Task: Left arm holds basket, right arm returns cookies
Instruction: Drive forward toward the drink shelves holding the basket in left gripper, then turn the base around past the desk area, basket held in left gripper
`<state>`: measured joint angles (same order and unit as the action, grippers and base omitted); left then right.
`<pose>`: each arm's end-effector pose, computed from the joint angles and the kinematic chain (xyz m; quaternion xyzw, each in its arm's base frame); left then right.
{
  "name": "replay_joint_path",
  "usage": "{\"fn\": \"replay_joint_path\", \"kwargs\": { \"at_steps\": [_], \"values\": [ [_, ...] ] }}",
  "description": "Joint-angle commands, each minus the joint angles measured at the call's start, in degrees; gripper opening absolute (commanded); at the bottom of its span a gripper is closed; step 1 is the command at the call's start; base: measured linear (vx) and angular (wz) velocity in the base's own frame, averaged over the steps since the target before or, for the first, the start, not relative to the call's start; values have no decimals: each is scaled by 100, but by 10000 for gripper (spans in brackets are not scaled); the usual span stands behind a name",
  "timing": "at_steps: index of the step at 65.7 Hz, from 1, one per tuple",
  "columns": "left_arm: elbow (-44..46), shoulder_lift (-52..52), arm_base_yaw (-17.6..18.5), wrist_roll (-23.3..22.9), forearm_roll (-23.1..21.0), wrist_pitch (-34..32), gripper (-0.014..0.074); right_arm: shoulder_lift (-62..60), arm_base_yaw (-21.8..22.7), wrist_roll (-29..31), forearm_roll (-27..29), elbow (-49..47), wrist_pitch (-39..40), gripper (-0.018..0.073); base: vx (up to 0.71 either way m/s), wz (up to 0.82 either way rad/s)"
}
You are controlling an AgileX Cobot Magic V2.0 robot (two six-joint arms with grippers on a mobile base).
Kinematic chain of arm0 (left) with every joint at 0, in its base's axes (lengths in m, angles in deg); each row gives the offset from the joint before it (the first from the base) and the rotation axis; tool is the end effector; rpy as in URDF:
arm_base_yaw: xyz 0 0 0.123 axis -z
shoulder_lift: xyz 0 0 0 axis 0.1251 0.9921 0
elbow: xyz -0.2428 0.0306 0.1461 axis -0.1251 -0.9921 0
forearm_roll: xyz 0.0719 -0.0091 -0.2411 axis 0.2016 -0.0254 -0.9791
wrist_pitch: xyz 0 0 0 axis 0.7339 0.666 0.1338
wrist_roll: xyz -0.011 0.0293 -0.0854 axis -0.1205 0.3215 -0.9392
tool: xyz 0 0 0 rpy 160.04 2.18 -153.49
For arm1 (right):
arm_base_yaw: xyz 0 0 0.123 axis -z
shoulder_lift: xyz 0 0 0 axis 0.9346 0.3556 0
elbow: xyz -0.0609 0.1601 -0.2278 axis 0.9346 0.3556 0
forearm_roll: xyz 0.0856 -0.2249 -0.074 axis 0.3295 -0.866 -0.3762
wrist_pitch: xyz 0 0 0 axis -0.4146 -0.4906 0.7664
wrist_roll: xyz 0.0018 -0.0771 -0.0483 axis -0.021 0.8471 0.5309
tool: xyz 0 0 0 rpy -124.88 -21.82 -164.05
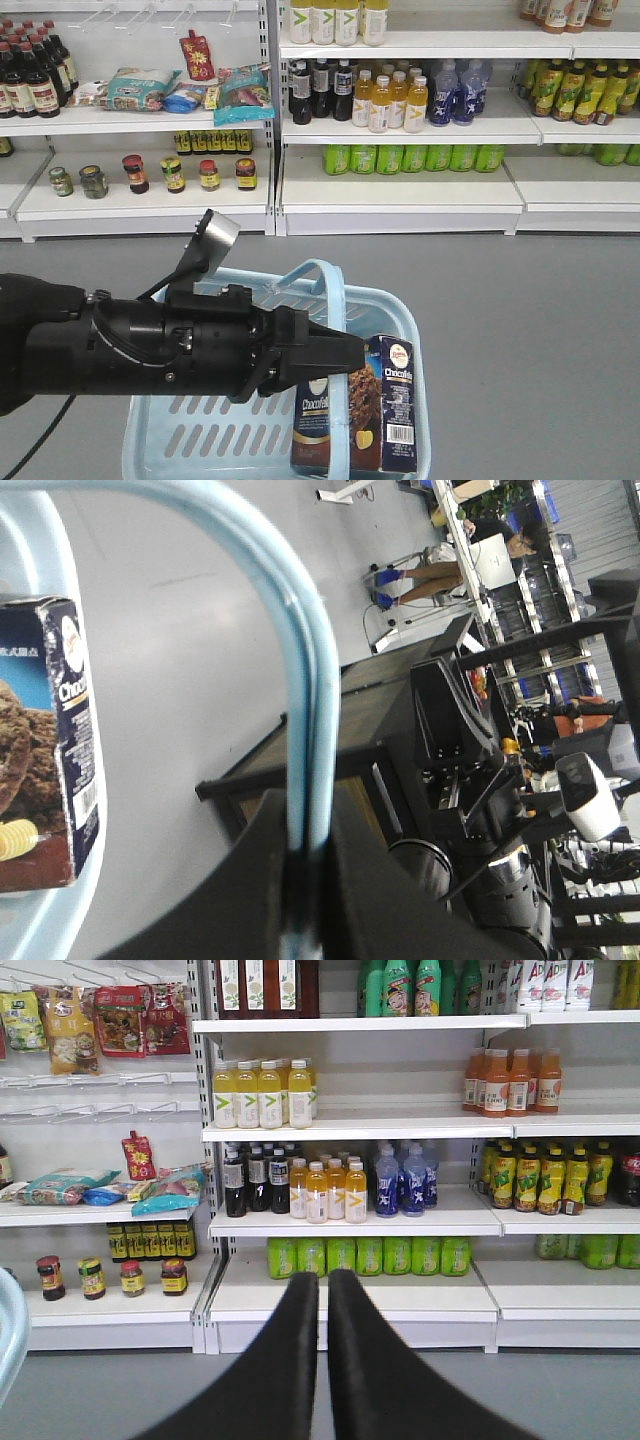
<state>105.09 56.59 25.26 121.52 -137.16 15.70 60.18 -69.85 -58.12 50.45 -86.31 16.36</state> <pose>0.2001 -0.2007 0.2750 0.0766 0.8026 -0.5642 0.1777 0.0568 0.0001 0.1986 0.0071 0.7039 0.0114 0.7101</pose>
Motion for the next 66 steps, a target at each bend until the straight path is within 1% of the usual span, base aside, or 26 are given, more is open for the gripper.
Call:
{"fn": "replay_joint_path", "kwargs": {
  "at_steps": [1, 28, 53, 66],
  "values": [
    [220, -234, -4, 54, -602, 219, -3, -68, 9, 42, -52, 99, 405, -11, 47, -3],
    [220, -234, -4, 54, -602, 212, -3, -68, 9, 42, -52, 99, 405, -11, 46, -1],
    [220, -234, -4, 54, -602, 219, -3, -68, 9, 42, -52, 99, 405, -11, 41, 9],
    [220, -234, -4, 54, -602, 214, -3, -68, 9, 42, -52, 99, 405, -11, 32, -29]
  ]
}}
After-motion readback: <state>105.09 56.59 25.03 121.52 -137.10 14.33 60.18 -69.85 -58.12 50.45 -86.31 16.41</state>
